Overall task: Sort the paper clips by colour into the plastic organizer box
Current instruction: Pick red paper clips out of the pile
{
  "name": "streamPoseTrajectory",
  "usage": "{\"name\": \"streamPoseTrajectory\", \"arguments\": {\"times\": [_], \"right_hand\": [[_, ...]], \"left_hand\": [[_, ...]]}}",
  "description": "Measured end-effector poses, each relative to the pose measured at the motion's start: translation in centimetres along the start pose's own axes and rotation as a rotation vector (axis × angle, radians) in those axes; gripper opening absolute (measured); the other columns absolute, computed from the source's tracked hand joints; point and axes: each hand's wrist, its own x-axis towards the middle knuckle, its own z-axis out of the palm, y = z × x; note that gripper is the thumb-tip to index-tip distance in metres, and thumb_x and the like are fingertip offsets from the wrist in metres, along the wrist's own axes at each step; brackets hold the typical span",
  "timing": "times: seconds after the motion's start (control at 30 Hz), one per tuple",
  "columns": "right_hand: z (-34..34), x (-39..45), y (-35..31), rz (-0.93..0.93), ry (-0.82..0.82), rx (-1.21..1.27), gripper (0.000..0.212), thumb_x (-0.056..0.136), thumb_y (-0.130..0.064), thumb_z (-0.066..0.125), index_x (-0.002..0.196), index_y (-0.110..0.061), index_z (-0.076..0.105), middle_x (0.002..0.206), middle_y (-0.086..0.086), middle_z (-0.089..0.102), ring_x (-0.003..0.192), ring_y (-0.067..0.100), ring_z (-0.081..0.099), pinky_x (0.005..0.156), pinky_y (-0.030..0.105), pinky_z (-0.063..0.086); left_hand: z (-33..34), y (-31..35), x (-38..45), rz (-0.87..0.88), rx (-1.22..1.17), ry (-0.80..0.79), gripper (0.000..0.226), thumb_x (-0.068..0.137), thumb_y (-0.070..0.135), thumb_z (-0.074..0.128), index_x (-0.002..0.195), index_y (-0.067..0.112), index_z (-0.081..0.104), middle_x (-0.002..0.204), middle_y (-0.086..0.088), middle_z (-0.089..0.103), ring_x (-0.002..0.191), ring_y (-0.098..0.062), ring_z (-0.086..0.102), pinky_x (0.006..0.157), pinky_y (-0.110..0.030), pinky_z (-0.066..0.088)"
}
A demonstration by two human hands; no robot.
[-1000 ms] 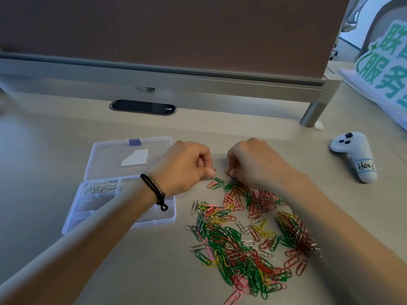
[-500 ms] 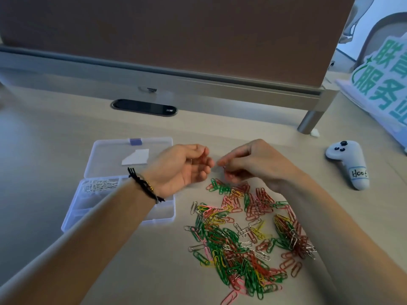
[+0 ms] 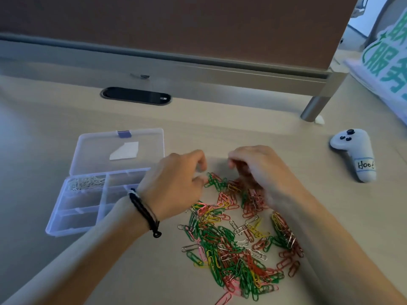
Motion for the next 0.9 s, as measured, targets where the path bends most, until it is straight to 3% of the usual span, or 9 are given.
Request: {"name": "streamPoseTrajectory", "arguments": {"times": [0.07, 0.13, 0.27, 0.37, 0.57, 0.73, 0.9], "right_hand": [[0.6, 0.1, 0.2, -0.215, 0.119, -0.293, 0.024, 0.087, -0.019, 0.064, 0.067, -0.007, 0.071, 0.045, -0.011, 0.044, 0.043, 0.004, 0.038, 0.048, 0.019, 0.030], [1.5, 0.5, 1.0, -0.322, 0.178, -0.481, 0.016, 0.083, -0.022, 0.066, 0.069, -0.018, 0.073, 0.047, -0.010, 0.050, 0.048, 0.006, 0.047, 0.051, 0.023, 0.036], [3.0, 0.6, 2.7, -0.398, 0.298, -0.835, 0.008, 0.080, -0.032, 0.065, 0.083, -0.027, 0.071, 0.075, -0.002, 0.070, 0.074, 0.027, 0.065, 0.062, 0.035, 0.050], [2.8, 0.8, 3.0, -0.440, 0.304, -0.894, 0.009, 0.080, -0.033, 0.066, 0.085, -0.026, 0.070, 0.083, 0.003, 0.071, 0.081, 0.031, 0.065, 0.067, 0.037, 0.053], [2.6, 0.8, 2.5, -0.427, 0.265, -0.947, 0.009, 0.084, -0.030, 0.066, 0.087, -0.024, 0.072, 0.087, 0.006, 0.071, 0.086, 0.032, 0.066, 0.070, 0.037, 0.054], [2.5, 0.3, 1.9, -0.410, 0.220, -1.070, 0.009, 0.084, -0.029, 0.068, 0.091, -0.023, 0.070, 0.092, 0.008, 0.068, 0.087, 0.033, 0.065, 0.072, 0.037, 0.055], [2.3, 0.2, 0.2, -0.376, 0.144, -1.204, 0.013, 0.087, -0.024, 0.059, 0.097, -0.021, 0.067, 0.097, 0.009, 0.065, 0.094, 0.035, 0.065, 0.071, 0.036, 0.050]], "left_hand": [[0.4, 0.5, -0.4, 0.016, 0.110, 0.049, 0.011, 0.092, 0.038, 0.063, 0.100, 0.034, 0.056, 0.054, 0.009, 0.045, 0.048, -0.004, 0.043, 0.049, -0.025, 0.035], [0.9, 1.0, -0.6, 0.020, 0.249, 0.099, 0.012, 0.092, 0.039, 0.063, 0.101, 0.033, 0.059, 0.064, 0.008, 0.057, 0.056, -0.012, 0.055, 0.052, -0.027, 0.039], [1.6, 2.0, -0.5, 0.009, 0.486, 0.109, 0.011, 0.090, 0.025, 0.062, 0.097, 0.033, 0.057, 0.080, 0.008, 0.067, 0.071, -0.014, 0.065, 0.055, -0.027, 0.034], [1.5, 1.7, -0.5, -0.016, 0.448, 0.088, 0.009, 0.093, 0.024, 0.054, 0.099, 0.030, 0.051, 0.088, 0.007, 0.067, 0.077, -0.016, 0.064, 0.063, -0.030, 0.048], [0.3, 1.6, -0.4, 0.041, 0.319, 0.097, 0.005, 0.099, 0.025, 0.039, 0.094, 0.025, 0.039, 0.074, 0.004, 0.061, 0.062, -0.020, 0.054, 0.062, -0.037, 0.047], [0.4, 0.6, -0.1, 0.040, 0.119, 0.103, 0.032, 0.102, 0.033, 0.034, 0.073, 0.022, 0.041, 0.059, 0.002, 0.051, 0.055, -0.019, 0.051, 0.061, -0.041, 0.050], [0.1, 0.8, 1.7, 0.045, -0.082, 0.066, 0.051, 0.098, 0.049, 0.045, 0.062, 0.014, 0.042, 0.053, -0.001, 0.044, 0.055, -0.022, 0.046, 0.057, -0.037, 0.043]]}}
